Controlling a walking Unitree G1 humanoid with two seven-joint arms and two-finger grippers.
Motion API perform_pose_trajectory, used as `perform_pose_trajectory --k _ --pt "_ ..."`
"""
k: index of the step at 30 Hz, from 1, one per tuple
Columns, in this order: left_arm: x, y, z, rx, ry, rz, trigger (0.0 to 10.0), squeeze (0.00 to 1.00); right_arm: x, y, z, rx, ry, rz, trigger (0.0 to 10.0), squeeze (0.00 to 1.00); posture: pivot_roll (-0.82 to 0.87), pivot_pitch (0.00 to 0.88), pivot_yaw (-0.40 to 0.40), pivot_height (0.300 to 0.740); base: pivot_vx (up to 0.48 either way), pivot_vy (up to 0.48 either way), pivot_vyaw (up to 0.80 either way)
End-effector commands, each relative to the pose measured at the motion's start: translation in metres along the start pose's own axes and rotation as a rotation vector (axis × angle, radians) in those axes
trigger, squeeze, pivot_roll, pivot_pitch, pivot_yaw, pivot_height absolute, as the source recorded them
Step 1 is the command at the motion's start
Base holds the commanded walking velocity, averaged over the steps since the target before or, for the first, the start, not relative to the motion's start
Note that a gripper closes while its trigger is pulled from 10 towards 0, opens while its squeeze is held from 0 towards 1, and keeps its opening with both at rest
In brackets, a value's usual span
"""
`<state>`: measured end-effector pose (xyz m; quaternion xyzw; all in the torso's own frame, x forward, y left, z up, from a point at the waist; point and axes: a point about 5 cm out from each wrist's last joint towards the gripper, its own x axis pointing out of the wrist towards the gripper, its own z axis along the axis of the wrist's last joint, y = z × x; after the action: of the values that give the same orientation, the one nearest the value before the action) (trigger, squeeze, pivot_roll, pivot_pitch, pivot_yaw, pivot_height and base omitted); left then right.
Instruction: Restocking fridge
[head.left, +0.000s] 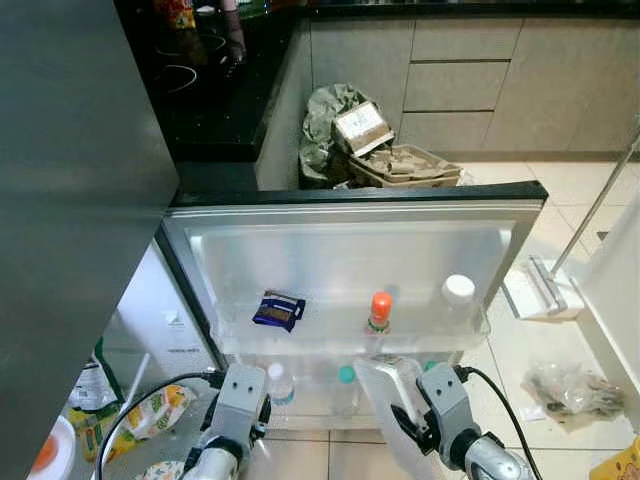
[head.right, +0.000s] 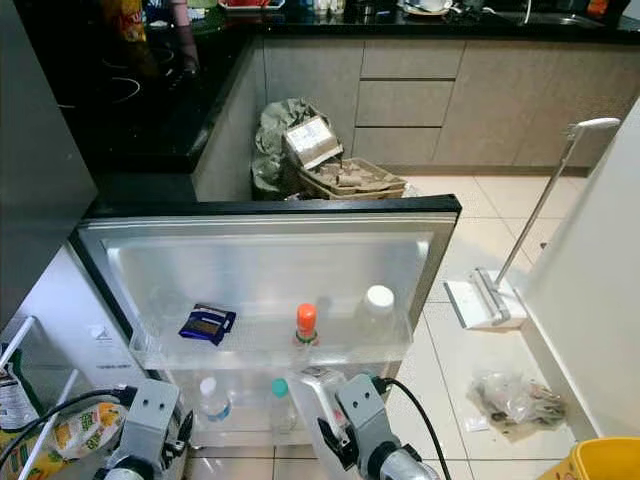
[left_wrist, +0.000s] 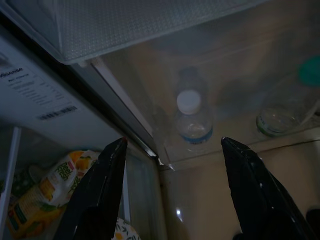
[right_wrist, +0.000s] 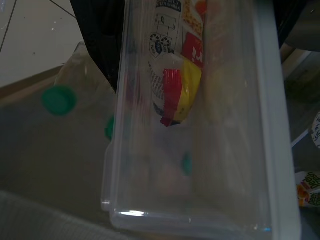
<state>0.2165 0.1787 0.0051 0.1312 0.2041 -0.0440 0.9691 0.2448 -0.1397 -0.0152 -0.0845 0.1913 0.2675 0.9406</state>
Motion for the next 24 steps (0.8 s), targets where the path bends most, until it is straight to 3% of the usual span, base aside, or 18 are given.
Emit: perform_pose_trajectory --k 1,11,24 --pt "-0.0019 -0.0027 -0.0036 0.012 0.012 -0.011 10.0 0.0 -0.0014 0.0009 0.0004 -0.017 -0.007 0.013 10.0 0.0 -0.09 0.063 -0.004 0.74 0.0 0.0 0.0" --pt "-0.0021 -0.0031 -0.0041 0.017 0.011 -0.014 10.0 0.0 -0.0006 0.0022 0.0019 -0.019 -0.016 0.009 10.0 0.0 -0.09 0.064 -0.005 0.74 0.0 0.0 0.09" --pt "-0.003 -0.0043 -0.0055 0.025 0.017 -0.02 10.0 0.0 -0.0013 0.003 0.0015 -0.025 -0.018 0.012 10.0 0.0 -0.09 0.066 -0.005 0.74 0.0 0.0 0.78"
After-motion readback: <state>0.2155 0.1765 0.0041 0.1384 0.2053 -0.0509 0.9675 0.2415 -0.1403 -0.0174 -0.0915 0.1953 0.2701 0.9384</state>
